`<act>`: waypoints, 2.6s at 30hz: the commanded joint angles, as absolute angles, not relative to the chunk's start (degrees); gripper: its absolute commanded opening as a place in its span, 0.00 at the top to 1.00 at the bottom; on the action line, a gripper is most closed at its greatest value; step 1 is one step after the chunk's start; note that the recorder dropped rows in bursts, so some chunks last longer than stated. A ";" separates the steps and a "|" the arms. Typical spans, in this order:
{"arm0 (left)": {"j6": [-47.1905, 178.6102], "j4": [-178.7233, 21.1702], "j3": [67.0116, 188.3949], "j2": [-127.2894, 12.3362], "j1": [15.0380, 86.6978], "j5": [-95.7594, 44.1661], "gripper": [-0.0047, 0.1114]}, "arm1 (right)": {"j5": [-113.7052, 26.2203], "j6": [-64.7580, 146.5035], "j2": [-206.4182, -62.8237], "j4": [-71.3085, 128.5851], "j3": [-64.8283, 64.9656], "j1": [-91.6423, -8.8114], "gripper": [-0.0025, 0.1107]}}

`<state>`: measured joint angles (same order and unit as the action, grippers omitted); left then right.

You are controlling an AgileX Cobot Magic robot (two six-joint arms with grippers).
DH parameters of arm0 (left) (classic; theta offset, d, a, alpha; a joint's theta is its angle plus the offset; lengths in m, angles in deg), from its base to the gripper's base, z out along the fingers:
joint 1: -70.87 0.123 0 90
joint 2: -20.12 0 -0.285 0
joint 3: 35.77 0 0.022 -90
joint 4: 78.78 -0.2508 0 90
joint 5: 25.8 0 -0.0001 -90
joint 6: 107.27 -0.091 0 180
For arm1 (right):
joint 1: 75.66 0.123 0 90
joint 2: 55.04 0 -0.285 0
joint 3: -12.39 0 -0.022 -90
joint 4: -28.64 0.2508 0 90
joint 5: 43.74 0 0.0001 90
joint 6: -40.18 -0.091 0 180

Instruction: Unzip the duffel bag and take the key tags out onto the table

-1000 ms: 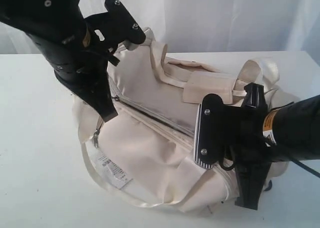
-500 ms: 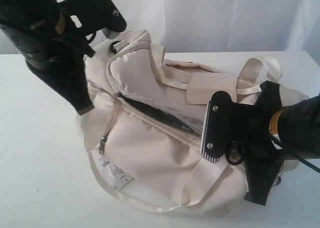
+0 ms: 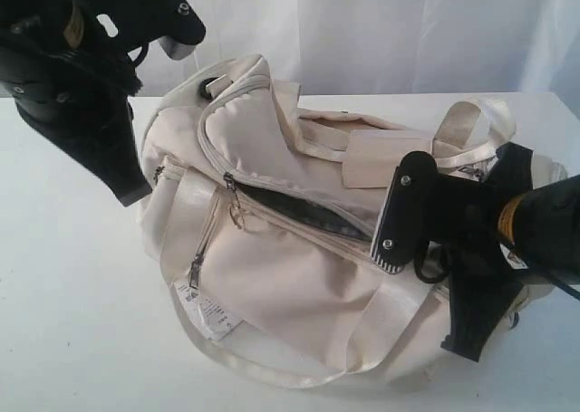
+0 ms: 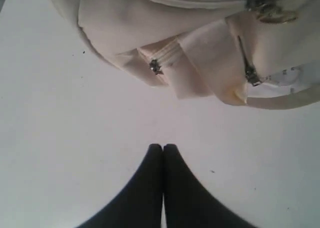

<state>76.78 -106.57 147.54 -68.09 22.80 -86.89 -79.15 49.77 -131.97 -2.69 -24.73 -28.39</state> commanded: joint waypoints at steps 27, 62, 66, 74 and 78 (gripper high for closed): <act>94.10 -96.81 123.63 -67.63 27.40 -42.05 0.35 | -76.26 44.21 -126.26 -0.46 -24.87 -28.84 0.94; 94.70 -105.36 123.85 -61.01 27.40 -51.56 0.96 | -76.11 44.02 -125.92 4.71 -24.87 -28.84 0.53; 93.04 -105.01 123.74 -60.38 27.40 -54.66 0.96 | -75.27 44.19 -124.12 8.67 -24.19 -28.72 0.43; 89.82 -104.01 123.74 -59.06 27.29 -55.75 0.96 | -64.89 65.46 -122.49 30.23 -22.01 -26.79 0.44; 83.81 -98.47 123.74 -58.94 27.29 -54.96 0.96 | -58.05 71.64 -125.81 31.71 -22.01 -22.76 0.44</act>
